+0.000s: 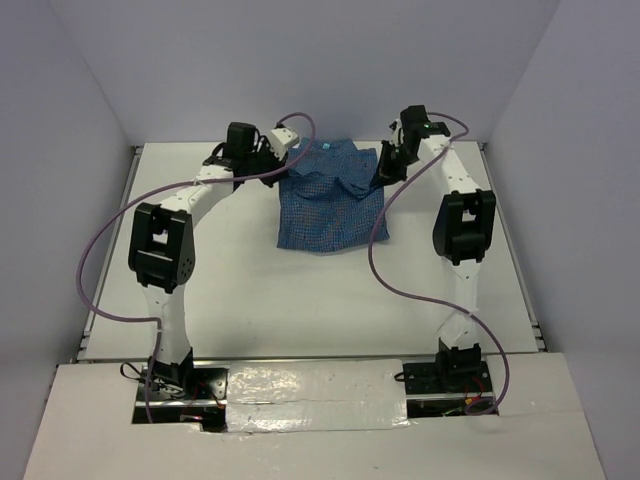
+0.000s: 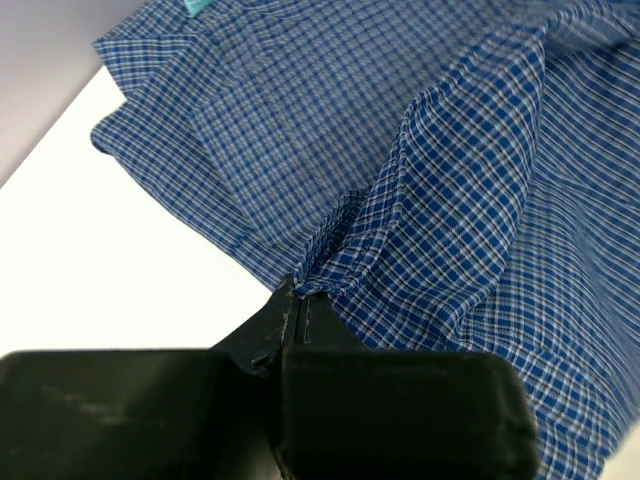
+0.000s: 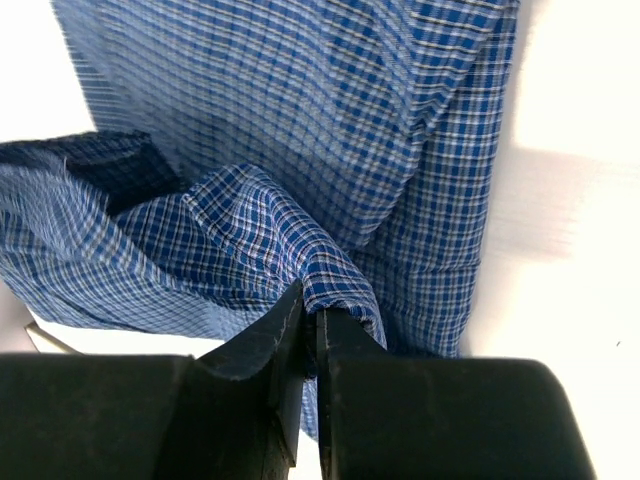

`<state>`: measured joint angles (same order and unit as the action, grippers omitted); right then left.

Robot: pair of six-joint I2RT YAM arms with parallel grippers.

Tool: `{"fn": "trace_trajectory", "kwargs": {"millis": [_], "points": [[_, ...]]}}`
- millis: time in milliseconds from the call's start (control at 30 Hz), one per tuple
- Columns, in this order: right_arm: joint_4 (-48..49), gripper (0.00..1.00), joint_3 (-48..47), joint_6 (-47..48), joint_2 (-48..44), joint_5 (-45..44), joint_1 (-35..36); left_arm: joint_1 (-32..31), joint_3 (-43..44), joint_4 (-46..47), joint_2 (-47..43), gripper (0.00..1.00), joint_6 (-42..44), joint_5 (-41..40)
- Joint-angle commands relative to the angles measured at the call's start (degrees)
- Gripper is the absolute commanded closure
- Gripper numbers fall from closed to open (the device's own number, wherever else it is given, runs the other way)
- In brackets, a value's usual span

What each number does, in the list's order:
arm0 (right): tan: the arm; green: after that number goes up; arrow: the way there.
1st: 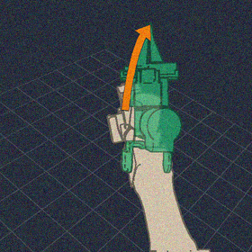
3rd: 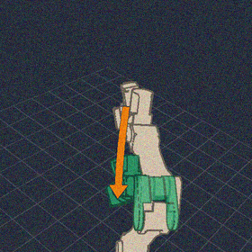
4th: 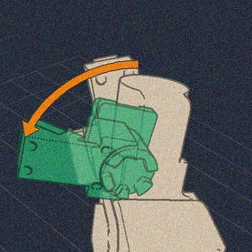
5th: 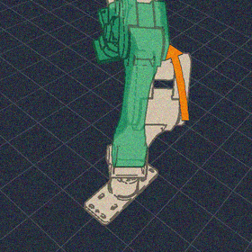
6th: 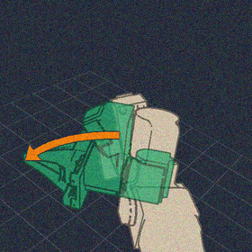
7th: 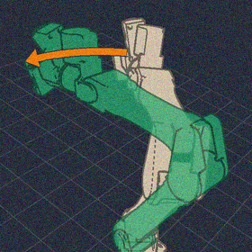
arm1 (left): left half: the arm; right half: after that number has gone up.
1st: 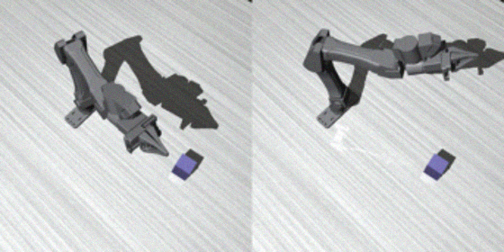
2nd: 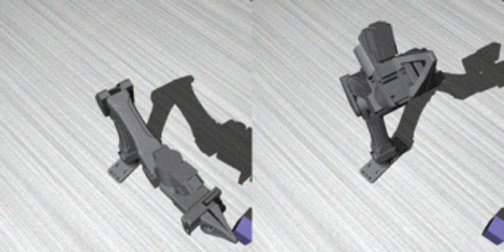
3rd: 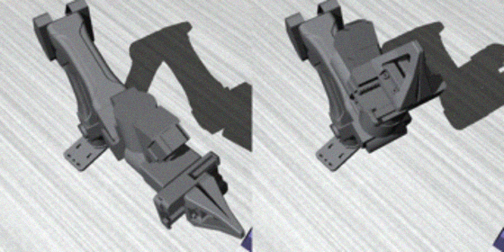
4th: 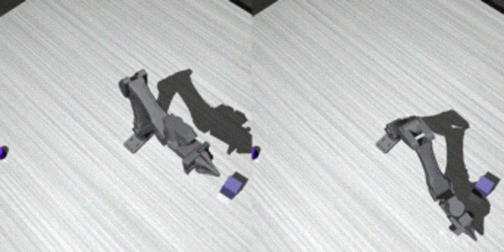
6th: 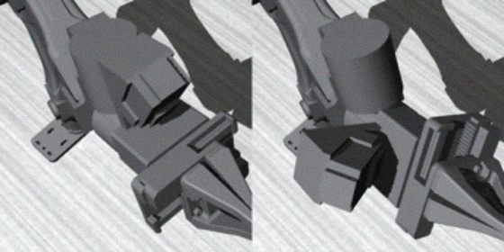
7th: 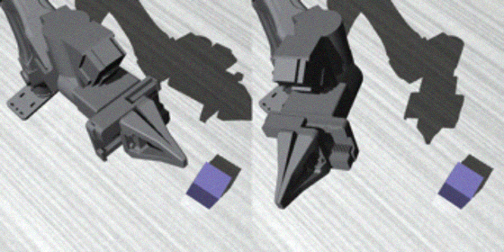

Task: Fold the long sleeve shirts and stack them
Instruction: Fold the shirt

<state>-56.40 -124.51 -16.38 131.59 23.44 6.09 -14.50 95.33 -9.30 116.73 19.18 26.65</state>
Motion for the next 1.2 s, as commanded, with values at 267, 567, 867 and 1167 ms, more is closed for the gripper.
{"fn": "trace_trajectory", "kwargs": {"millis": [267, 567, 867, 1167], "points": [[11.3, 0.63, -2.05, -3.73, 3.41, 4.16, -2.04, 0.18, 6.53, 6.74, 7.98, 1.0, -0.19, -6.78], [17.55, 0.32, -7.41, -6.38, 4.21, -3.3, -4.67, 0.44, 14.43, 7.46, 14.84, 0.64, -4.66, -14.43], [20.98, 0.38, 7.81, -1.46, -11.51, -2.79, -4.42, 2.46, 25.97, 0.17, 11.71, 0.42, -7.24, -11.47], [33.29, 0.96, 28.36, -8.22, -17.69, 2.05, 0.15, -4.04, 8.31, -10.57, 0.35, 0.48, -3.09, 6.65]]}}
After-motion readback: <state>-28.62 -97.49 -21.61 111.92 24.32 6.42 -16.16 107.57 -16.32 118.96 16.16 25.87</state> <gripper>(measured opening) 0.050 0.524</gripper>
